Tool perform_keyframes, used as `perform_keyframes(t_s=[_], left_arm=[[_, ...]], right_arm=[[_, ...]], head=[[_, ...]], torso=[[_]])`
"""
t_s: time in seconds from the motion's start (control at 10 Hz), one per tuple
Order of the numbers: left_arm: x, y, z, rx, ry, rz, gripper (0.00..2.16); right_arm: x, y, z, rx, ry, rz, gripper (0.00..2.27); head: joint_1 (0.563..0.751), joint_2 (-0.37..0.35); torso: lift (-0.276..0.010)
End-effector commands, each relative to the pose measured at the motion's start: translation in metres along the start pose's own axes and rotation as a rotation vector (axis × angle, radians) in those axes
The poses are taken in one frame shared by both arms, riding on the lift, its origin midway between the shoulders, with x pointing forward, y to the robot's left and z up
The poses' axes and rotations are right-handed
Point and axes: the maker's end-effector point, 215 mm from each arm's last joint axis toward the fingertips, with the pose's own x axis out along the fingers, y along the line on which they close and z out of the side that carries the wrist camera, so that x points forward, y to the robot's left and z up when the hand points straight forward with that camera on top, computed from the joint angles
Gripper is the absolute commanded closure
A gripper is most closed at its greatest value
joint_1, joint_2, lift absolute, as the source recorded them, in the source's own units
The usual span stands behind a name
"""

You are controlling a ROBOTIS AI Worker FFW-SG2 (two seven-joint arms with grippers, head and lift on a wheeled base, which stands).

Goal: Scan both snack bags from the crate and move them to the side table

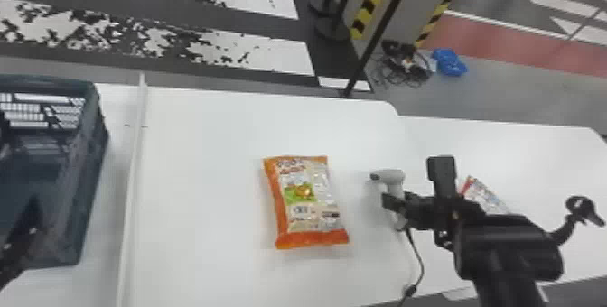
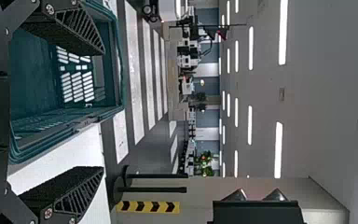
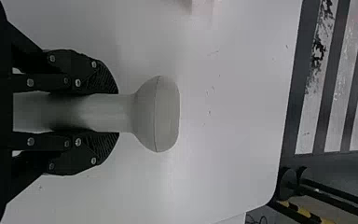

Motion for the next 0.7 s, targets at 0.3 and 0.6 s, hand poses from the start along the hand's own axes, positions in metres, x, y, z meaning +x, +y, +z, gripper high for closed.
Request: perform_keyframes(t_s=[0.3,0.6], left_arm=[[-0.0005,0.0001,0.0003,0.003,0.001,-0.003,0.12],[-0.0006,0.0008,0.0003,0.003,0.000,0.000,0.12]], right_arm=[[0.0043,0.0018,-0.0062,-0.004,0.015,-0.008,1.67],[0.0015,-0.0040,-0.0061,0.015,0.008,-0.042,0.08]], head=[[0.695,-0.344],[0.695,-0.347]], torso=[[-0.075],[-0.075]])
